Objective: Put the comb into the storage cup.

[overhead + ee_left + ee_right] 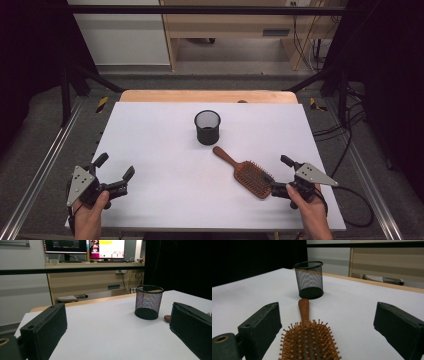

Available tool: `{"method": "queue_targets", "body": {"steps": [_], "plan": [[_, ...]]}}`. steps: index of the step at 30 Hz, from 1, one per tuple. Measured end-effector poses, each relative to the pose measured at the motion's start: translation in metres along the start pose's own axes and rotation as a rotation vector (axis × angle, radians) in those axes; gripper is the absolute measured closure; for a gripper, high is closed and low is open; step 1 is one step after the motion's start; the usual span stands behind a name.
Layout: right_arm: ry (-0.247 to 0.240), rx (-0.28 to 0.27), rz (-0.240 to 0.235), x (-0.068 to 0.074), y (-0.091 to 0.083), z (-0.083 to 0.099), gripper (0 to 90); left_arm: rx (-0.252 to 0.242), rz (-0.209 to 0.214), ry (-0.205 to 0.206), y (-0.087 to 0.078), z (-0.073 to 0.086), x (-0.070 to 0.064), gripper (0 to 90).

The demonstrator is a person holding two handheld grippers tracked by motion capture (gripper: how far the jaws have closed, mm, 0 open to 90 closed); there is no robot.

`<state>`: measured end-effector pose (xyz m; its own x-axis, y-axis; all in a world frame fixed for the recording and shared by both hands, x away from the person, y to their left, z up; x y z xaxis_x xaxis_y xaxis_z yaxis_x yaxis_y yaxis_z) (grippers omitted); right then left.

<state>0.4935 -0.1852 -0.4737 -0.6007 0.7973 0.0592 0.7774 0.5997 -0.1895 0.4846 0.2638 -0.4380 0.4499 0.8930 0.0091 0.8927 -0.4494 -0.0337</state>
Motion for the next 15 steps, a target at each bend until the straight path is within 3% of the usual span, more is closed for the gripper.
{"method": "queue_targets", "body": {"steps": [4, 7, 13, 15], "plan": [[-0.020, 0.036, -0.012, 0.014, 0.006, -0.003, 7.5, 0.003, -0.002, -0.002, -0.001, 0.000, 0.000, 1.6], [-0.040, 0.058, -0.049, 0.031, 0.014, -0.017, 8.7, 0.004, -0.005, -0.003, -0.001, 0.000, 0.000, 1.7], [-0.085, 0.090, -0.072, 0.045, 0.029, -0.039, 11.4, 0.006, -0.004, -0.005, -0.002, 0.001, 0.000, 1.8], [-0.108, 0.145, -0.064, 0.047, 0.042, -0.047, 20.5, 0.008, -0.004, -0.001, -0.002, 0.001, 0.000, 1.8]]}}
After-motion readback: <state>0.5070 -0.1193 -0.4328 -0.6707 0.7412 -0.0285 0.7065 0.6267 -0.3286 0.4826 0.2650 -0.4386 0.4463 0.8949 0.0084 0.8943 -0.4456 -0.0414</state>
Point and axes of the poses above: each handheld gripper's, and its own axes: y roughly forward along the jaws, z roughly out of its underside, x roughly to its left, the point moved 10 cm from there along y, roughly forward along the jaws
